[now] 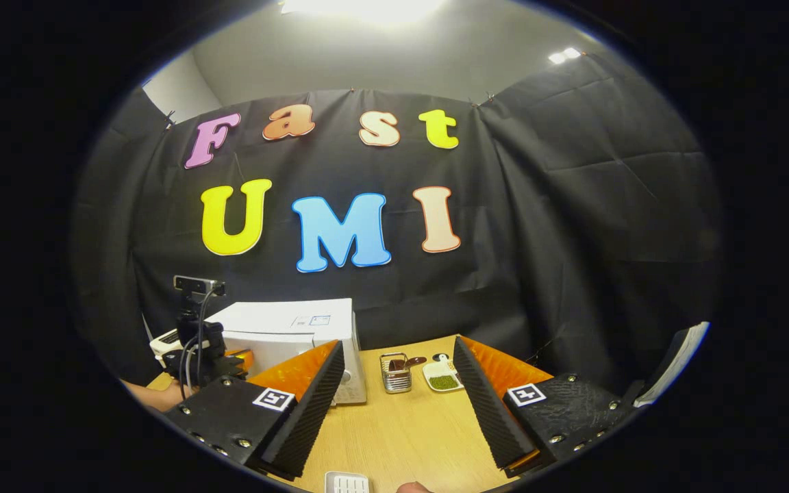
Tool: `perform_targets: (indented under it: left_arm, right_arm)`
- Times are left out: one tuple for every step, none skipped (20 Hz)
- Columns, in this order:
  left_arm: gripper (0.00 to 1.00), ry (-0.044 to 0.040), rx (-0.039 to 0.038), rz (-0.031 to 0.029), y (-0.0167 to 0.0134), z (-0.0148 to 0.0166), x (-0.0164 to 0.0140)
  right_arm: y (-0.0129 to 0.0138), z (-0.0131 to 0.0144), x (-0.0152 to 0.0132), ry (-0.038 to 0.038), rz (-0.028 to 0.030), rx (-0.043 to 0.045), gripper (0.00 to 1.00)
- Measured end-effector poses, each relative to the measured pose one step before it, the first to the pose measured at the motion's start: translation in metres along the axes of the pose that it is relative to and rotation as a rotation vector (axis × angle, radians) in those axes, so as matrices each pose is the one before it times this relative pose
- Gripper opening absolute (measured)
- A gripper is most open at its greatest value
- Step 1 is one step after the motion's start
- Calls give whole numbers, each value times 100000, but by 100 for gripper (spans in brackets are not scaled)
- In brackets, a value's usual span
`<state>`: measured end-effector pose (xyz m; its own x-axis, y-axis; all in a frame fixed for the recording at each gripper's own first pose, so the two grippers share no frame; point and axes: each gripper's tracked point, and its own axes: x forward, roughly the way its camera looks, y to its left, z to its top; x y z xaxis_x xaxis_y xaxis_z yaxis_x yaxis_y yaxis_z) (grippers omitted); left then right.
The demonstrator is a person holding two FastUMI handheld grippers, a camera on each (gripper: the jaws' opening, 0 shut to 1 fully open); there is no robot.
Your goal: Open the microwave oven with the left hand, put the food in, and close the microwave oven.
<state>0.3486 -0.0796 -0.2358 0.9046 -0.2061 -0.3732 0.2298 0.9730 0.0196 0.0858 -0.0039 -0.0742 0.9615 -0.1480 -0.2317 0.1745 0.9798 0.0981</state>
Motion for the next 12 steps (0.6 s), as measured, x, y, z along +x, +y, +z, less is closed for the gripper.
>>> perform_targets:
  left_arm:
    - [7, -102, 1841, 982, -44, 97, 185]
    - [7, 4377, 891, 366, 27, -356, 463]
    - [7, 436, -2143, 404, -280, -495, -200]
    - [7, 483, 565, 1055, 169, 199, 125]
    - [7, 240, 1014, 15, -122, 151, -270]
    - [7, -2107, 773, -1519, -451, 898, -630]
    - [7, -3282, 453, -751, -534, 1211, -843]
    - [7, -3649, 279, 208, -46, 1388, -1048]
    - [7, -2630, -354, -366, -212, 1071, -1263]
    - [7, -2333, -889, -247, -284, 1025, -1277]
    - [7, -1866, -847, -128, -387, 797, -1244]
    - [7, -1799, -1003, 299, -206, 1029, -1375]
  right_arm:
    - [123, 127, -165, -109, 1058, 495, 97]
    - [125, -37, -265, -123, 990, 4, 97]
    - [174, 51, -292, 4, 1428, -446, 97]
    - [96, 15, -268, -534, 1310, -663, 100]
    - [89, 113, -238, -398, 956, -719, 97]
    - [-4, 11, -343, -345, 1031, -469, 97]
    - [-135, 34, -202, -208, 647, -199, 97]
    - [-151, -187, -229, 111, 836, 241, 97]
    - [-73, -48, -191, 246, 987, 652, 97]
    - [-104, -27, -72, 44, 1023, 763, 97]
    - [-73, 98, -103, -77, 1276, 618, 97]
    - [-209, 158, -158, -302, 1124, 214, 97]
